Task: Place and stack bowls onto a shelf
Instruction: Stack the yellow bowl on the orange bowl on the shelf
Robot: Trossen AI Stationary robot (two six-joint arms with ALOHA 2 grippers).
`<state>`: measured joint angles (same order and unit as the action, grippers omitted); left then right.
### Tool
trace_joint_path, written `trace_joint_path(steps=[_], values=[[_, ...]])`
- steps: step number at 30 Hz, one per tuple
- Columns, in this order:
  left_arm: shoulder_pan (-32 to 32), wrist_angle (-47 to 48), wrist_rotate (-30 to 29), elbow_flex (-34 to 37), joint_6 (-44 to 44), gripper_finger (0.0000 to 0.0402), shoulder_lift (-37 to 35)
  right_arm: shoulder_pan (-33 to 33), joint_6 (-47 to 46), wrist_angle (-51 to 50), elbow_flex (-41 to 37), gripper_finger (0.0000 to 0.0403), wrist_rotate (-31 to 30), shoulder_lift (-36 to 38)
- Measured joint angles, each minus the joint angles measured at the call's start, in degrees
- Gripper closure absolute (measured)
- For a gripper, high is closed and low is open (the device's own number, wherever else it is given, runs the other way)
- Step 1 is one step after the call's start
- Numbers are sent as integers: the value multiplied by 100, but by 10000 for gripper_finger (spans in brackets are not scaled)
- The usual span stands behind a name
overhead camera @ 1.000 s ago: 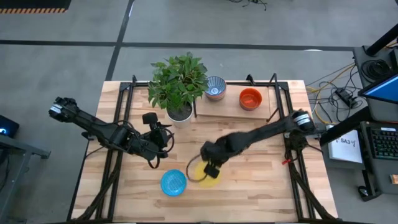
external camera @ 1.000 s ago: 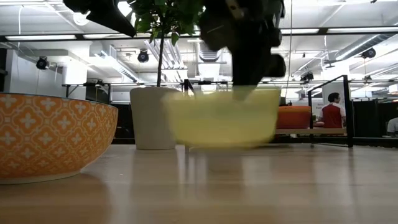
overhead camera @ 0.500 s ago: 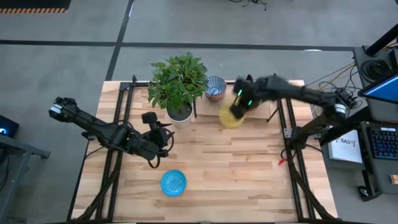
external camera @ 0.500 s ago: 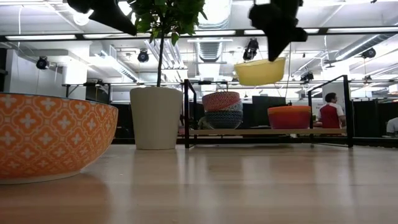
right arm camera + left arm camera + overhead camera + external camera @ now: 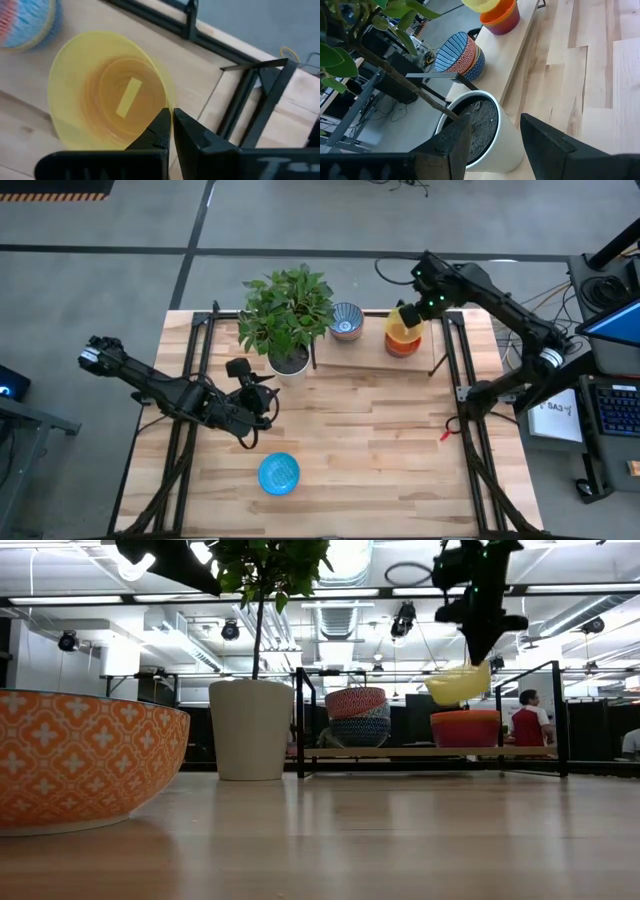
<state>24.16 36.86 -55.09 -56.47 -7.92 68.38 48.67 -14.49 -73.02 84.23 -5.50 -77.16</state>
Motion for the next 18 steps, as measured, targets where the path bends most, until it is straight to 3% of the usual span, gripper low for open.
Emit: trace_joint_path(steps=[13, 18], values=[[0, 4, -4, 0, 0, 247, 0, 13, 251, 169, -101, 392, 104, -550], [0, 4, -4, 0, 0, 247, 0, 13, 249, 190, -101, 364, 105, -600]])
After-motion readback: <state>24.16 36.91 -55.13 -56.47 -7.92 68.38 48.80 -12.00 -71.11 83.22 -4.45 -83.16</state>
